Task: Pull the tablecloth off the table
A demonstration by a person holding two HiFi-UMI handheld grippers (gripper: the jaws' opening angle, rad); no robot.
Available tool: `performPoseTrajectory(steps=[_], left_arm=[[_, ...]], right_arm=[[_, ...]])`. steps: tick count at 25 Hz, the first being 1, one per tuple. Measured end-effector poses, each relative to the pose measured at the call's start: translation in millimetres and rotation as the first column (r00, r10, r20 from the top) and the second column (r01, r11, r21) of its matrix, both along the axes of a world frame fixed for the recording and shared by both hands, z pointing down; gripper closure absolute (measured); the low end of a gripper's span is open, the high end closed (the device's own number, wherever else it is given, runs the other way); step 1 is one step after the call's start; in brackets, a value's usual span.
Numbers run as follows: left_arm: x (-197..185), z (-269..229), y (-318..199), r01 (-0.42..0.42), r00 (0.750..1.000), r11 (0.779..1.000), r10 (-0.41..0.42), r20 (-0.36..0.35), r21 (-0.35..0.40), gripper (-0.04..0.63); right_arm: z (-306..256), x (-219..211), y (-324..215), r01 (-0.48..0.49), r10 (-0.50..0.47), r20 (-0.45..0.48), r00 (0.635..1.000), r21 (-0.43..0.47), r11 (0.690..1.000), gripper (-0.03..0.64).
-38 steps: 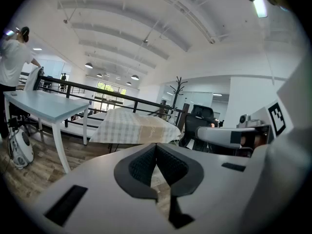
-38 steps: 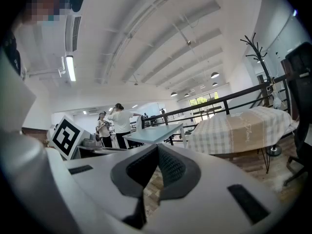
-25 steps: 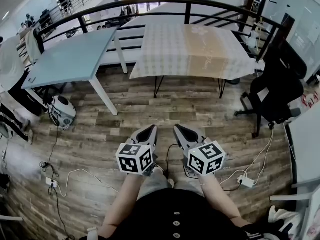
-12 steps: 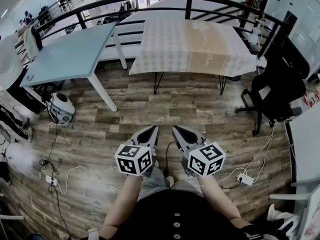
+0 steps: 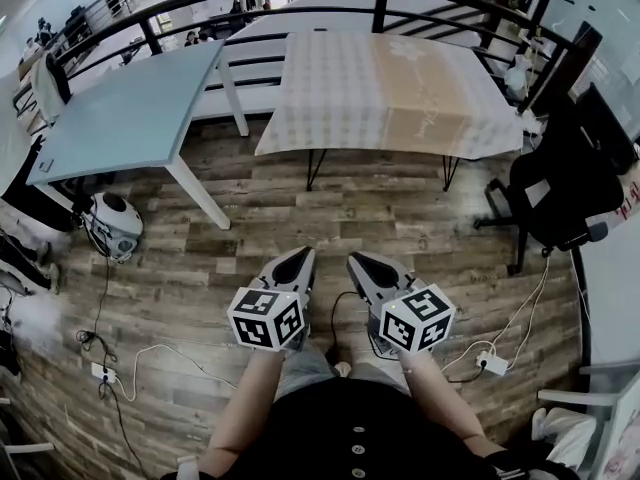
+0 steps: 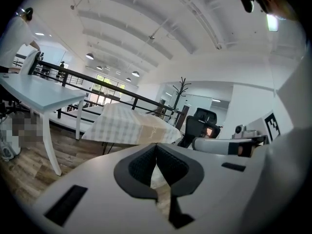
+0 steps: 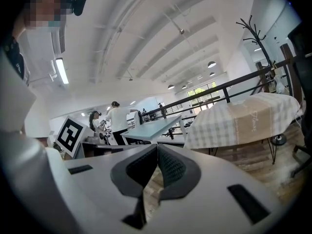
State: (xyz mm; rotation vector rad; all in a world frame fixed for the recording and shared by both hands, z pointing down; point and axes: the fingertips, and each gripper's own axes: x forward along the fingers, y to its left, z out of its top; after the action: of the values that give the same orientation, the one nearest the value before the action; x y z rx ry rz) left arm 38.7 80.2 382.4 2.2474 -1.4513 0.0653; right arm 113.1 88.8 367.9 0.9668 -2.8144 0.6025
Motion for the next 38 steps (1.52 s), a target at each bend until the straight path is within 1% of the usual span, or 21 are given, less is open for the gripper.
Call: performPoseTrajectory(steps=[3,7,13,17,20,27,33,38], left_arm=[[-19.7,-2.8,-37.7,-0.006,1.000,1.000,0.006,-0.005,0.004,0.581],[-43.6,-3.3,-85.6,-0.036,0.999,0.999,0.036,-0.002,-0.010,0.581],[-89.8,-5.7,-149.4,-0.074,0.997,0.997,0.075,0.010,-0.025,0.581],[-110.3,-0.6,-181.8,-0.113,0.993,0.993,0.114,0.019,-0.043,0.581],[-123.5,7.0,-198.1,-0.132,0.991,0.990,0.133,0.016,-0.054,0.580],[-143.9,20.4,-213.3,-0.127,0.992,0.988,0.127,0.000,-0.087,0.580],[-147.3,25.5,-220.0,-0.124,0.992,0.987,0.124,-0.001,-0.105,0.580],[-152.6,23.5,-232.7,-0.114,0.993,0.988,0.116,0.015,-0.100,0.580]], right_arm=[[3.6,-21.9,-33.6,0.012,-0.012,0.014,1.000,-0.033,0.999,0.589],[8.0,-51.6,-77.0,0.016,-0.017,-0.019,1.000,-0.052,0.999,0.589],[-1.0,-91.5,-150.3,-0.034,0.032,-0.028,0.999,-0.044,0.998,0.589],[-3.5,-109.6,-184.1,-0.067,0.066,-0.028,0.997,-0.039,0.997,0.589],[0.8,-120.1,-199.3,-0.089,0.087,-0.030,0.996,-0.048,0.995,0.589],[12.3,-138.8,-215.3,-0.107,0.104,-0.029,0.994,-0.084,0.991,0.589],[13.9,-145.4,-223.6,-0.103,0.102,-0.021,0.995,-0.090,0.991,0.589],[17.1,-148.9,-243.7,-0.102,0.101,-0.016,0.995,-0.099,0.990,0.589]])
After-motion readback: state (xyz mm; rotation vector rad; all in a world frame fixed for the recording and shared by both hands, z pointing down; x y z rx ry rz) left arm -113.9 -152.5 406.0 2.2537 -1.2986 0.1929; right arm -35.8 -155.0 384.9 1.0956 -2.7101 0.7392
